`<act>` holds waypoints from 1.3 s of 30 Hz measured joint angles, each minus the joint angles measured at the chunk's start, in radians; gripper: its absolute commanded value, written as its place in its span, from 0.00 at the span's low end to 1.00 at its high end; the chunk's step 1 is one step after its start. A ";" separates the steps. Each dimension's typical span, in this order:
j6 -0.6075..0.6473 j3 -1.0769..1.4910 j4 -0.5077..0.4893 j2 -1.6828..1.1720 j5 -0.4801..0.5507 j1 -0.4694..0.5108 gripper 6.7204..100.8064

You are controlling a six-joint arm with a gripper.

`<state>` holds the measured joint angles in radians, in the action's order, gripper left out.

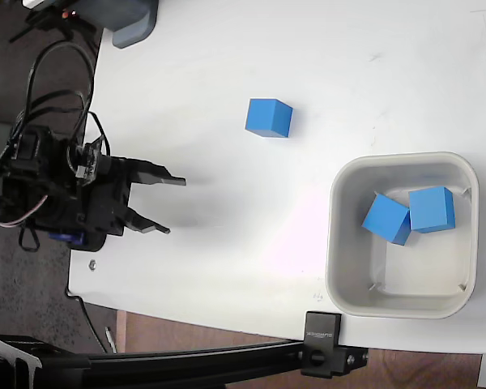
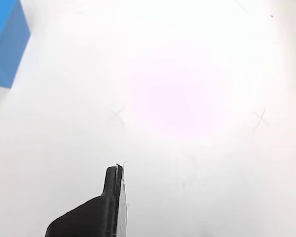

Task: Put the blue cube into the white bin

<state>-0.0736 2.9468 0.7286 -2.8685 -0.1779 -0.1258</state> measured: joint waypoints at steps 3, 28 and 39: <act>-0.014 0.057 0.038 -0.110 -0.025 -0.031 0.99; 0.002 0.069 0.051 -0.161 0.015 -0.009 0.99; 0.002 0.069 0.052 -0.161 0.015 -0.009 0.99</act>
<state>-0.0721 3.0158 0.7808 -3.0296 -0.1626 -0.1350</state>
